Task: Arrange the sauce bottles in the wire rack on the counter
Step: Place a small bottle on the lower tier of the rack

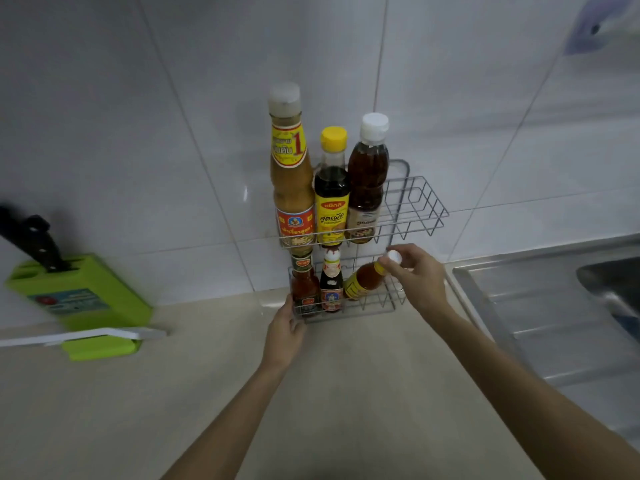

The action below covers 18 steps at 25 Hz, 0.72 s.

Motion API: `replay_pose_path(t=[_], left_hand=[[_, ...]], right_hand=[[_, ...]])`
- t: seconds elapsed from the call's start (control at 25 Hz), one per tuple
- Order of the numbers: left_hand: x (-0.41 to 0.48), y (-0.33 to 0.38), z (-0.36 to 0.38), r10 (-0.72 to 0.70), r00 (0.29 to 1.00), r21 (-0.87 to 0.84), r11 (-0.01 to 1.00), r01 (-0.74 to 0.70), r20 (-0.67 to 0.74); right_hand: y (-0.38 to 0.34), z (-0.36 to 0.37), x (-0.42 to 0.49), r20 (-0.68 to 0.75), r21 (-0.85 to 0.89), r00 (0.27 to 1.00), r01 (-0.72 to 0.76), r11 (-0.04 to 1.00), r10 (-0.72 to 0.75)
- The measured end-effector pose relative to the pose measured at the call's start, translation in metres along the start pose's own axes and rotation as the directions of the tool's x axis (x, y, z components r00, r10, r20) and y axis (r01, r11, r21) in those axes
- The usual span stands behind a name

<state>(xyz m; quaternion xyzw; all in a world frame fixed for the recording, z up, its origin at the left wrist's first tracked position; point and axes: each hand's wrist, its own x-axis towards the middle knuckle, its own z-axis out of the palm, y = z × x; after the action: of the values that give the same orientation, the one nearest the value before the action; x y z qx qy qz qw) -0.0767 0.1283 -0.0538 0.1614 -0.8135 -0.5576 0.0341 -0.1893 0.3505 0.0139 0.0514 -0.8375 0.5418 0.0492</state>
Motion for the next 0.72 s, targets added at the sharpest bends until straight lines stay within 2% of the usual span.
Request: replay_pose_path(t=[0.08,0.32,0.44,0.6,0.72], left_hand=[[0.0,-0.001,-0.001,-0.004,1.0,0.003,1.0,0.004,0.017],[0.001,-0.007,-0.003,0.014,0.998,0.039,0.999,-0.016,0.053],[0.002,-0.01,-0.005,0.014,0.998,0.068,0.998,-0.019,0.067],[0.003,-0.012,-0.005,0.01,0.998,0.09,0.996,-0.015,0.06],[0.004,-0.014,-0.005,0.018,0.999,0.114,0.993,-0.023,0.048]], right_hand=[[-0.004,0.009,0.003,0.057,-0.063,0.998,0.026,0.998,-0.022],[-0.01,0.038,0.005,0.344,-0.052,0.938,-0.023,0.998,0.04],[-0.008,0.039,0.004,0.303,-0.033,0.952,-0.029,0.999,0.037],[-0.004,0.029,0.014,0.358,0.097,0.931,-0.11,0.989,0.069],[-0.001,0.03,0.018,0.379,0.107,0.923,-0.12,0.987,0.07]])
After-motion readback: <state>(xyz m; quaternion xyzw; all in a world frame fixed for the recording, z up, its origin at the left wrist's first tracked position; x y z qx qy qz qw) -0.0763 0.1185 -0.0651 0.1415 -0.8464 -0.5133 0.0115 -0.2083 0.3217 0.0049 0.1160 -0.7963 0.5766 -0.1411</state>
